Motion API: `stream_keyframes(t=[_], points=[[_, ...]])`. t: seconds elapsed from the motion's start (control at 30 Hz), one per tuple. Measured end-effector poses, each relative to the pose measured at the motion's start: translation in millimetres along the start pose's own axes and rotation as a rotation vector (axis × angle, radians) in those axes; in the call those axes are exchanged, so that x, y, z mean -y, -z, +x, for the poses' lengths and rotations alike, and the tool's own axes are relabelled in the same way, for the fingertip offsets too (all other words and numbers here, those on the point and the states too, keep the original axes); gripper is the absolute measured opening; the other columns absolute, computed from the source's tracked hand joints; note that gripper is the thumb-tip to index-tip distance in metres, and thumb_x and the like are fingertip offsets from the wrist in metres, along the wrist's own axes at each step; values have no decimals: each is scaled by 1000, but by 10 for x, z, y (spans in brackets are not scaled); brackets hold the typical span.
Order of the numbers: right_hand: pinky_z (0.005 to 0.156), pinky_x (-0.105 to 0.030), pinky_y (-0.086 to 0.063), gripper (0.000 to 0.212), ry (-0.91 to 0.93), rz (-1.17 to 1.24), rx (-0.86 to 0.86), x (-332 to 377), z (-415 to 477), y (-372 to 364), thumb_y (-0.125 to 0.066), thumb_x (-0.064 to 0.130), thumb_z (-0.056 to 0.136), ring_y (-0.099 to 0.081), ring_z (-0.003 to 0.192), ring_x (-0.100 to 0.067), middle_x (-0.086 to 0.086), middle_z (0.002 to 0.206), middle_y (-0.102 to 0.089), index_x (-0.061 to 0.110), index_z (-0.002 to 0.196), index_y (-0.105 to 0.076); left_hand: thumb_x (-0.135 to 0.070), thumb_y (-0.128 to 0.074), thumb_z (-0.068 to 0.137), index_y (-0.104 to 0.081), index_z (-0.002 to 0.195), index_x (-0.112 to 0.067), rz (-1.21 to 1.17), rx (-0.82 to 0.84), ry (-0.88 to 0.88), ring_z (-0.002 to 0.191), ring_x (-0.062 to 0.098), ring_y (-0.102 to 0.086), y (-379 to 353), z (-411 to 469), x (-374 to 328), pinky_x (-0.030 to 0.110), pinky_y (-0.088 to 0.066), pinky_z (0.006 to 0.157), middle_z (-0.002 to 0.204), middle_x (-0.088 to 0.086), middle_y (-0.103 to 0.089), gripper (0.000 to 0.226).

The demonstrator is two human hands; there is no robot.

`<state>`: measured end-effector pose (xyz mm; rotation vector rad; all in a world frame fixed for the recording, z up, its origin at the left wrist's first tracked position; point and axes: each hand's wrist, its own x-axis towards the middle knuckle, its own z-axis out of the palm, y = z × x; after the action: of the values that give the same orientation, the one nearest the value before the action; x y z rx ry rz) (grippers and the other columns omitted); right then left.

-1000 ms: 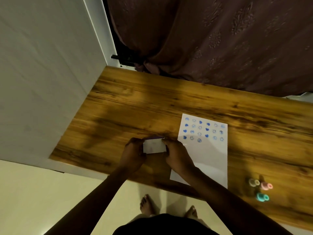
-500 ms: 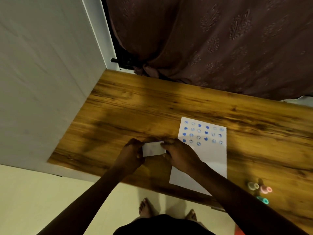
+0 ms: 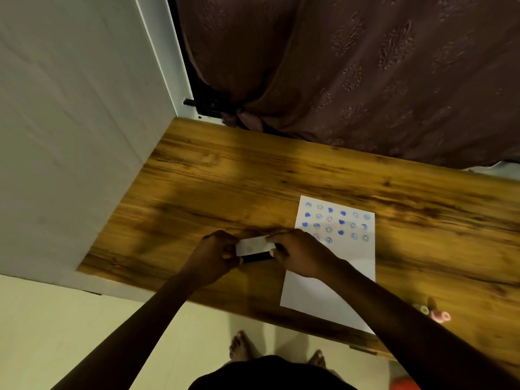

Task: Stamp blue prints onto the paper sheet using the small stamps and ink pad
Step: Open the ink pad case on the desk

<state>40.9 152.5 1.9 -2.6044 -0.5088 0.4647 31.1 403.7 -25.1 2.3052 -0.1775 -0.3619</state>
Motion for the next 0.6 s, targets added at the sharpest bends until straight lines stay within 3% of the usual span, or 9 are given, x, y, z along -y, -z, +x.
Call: stream_keyframes(t=[0.1,0.2,0.3,0.4,0.47,0.53,0.6], points=[[88,-26,-54,32,9,41,3,-15,56,56,-55,33,102,-68,105,-21,-3,122,-71,22,130,-65,-15,-78,85,-78,112,-15,76,-22,-21,84,3,-64,51,35,4,8,-49,67,101,-8,-70,27],[74,-20,-50,27,-12,126,1,-20,132,108,-56,28,102,-69,97,-22,-5,113,-73,21,124,-69,-9,-69,87,-81,102,-19,58,-31,8,65,-7,-63,70,71,-4,7,-42,55,89,-6,-74,22],[74,-20,-51,25,-32,157,-29,-17,213,137,-57,29,102,-69,95,-20,-4,112,-73,19,121,-70,-10,-61,83,-80,88,-17,43,-88,17,60,-6,-61,64,102,-37,20,-43,55,79,-3,-76,21],[79,-26,-56,26,-68,191,-30,-13,300,150,-58,29,101,-70,97,-23,-6,113,-73,16,121,-69,-6,-59,84,-79,82,-15,46,-143,12,55,-13,-59,62,125,-58,11,-41,49,70,-7,-69,22],[86,-31,-58,27,-106,209,-35,-19,357,145,-60,28,100,-69,103,-25,-7,117,-72,15,121,-69,4,-60,85,-77,78,-20,22,-160,38,56,-10,-61,57,148,-51,10,-40,48,69,-8,-67,30],[87,-30,-56,27,-147,223,-57,-29,404,126,-64,27,98,-69,107,-25,-7,119,-72,15,121,-69,7,-59,83,-70,73,-29,2,-173,55,56,-6,-61,43,167,-41,11,-40,50,67,-7,-68,39],[84,-29,-55,26,-179,237,-83,-39,444,92,-66,25,96,-68,108,-25,-8,118,-73,15,119,-70,7,-60,82,-75,76,-27,-28,-181,87,52,-9,-63,27,187,-28,8,-40,48,63,-11,-68,38]])
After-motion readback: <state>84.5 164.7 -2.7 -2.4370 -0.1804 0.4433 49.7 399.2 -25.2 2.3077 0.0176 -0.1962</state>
